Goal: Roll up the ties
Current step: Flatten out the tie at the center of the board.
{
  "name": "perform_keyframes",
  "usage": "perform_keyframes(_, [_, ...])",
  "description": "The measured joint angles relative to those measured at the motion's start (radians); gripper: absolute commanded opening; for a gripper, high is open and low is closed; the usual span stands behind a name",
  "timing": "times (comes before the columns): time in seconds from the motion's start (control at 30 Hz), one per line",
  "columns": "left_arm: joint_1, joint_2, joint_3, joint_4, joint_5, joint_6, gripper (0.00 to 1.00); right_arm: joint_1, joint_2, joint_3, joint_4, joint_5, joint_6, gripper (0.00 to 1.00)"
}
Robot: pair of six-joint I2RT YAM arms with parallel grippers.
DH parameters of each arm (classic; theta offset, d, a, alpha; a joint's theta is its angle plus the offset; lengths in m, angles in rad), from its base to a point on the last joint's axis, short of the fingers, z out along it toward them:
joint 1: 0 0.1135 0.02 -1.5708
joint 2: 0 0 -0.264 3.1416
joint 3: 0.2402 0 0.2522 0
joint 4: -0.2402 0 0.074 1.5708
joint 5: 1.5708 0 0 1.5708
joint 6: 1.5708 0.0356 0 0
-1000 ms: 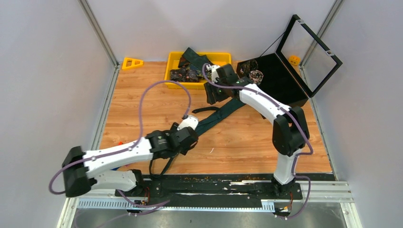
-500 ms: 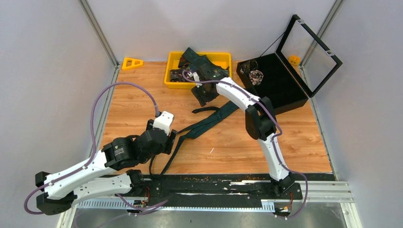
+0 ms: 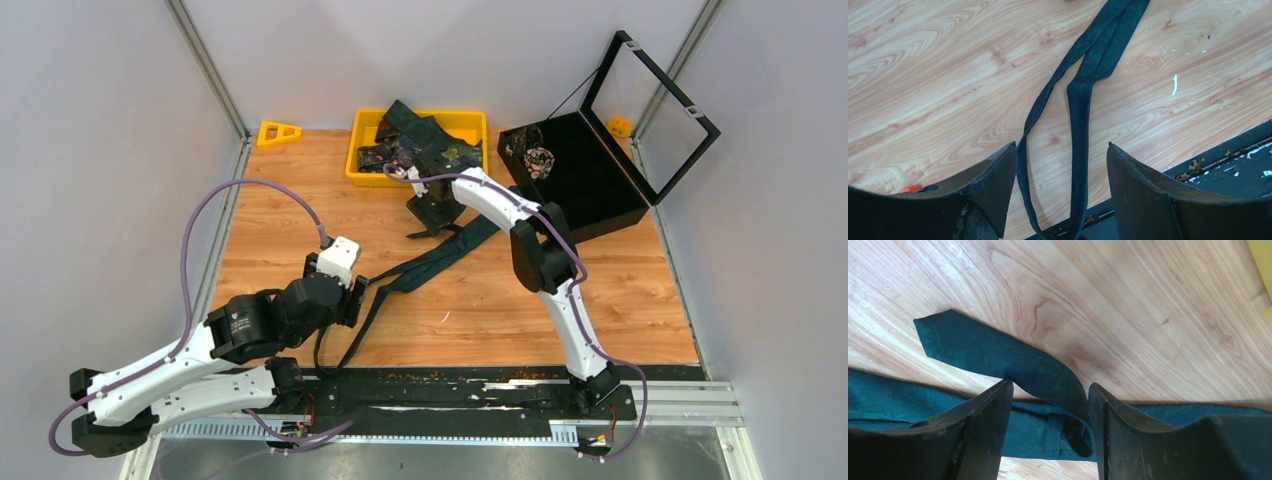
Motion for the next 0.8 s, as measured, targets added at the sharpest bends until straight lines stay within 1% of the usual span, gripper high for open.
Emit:
perform_keyframes(0.07, [0.0, -0.002, 0.0, 0.0, 0.0, 0.0, 0.73, 0.0, 0.0, -0.002, 0.0, -0.005, -0.01, 0.56])
perform_keyframes(0.1, [0.0, -0.004, -0.001, 0.001, 0.0, 0.0, 0.73, 0.0, 0.0, -0.004, 0.002, -0.007, -0.016, 0.54])
perform_keyframes(0.3, [0.0, -0.015, -0.002, 0.003, -0.001, 0.0, 0.73, -0.006, 0.0, -0.029, 0.016, -0.023, -0.045, 0.32])
perform_keyframes(0.4, [0.0, -0.015, -0.002, 0.004, 0.0, 0.0, 0.73, -0.009, 0.0, -0.042, 0.026, -0.031, -0.048, 0.24])
perform_keyframes(0.57, [0.0, -0.015, -0.002, 0.005, 0.0, 0.0, 0.73, -0.018, 0.0, -0.048, 0.044, -0.005, -0.021, 0.22])
perform_keyframes(0.67, [0.0, -0.015, -0.002, 0.006, -0.001, 0.0, 0.73, -0.033, 0.0, -0.048, 0.051, 0.076, 0.05, 0.18])
perform_keyframes(0.73, [0.0, -0.015, -0.002, 0.006, 0.0, 0.0, 0.73, -0.052, -0.002, -0.051, 0.054, 0.147, 0.117, 0.18])
perform_keyframes(0.8, [0.0, -0.016, -0.002, 0.006, 0.0, 0.0, 0.73, -0.076, -0.021, -0.089, 0.069, 0.221, 0.183, 0.21])
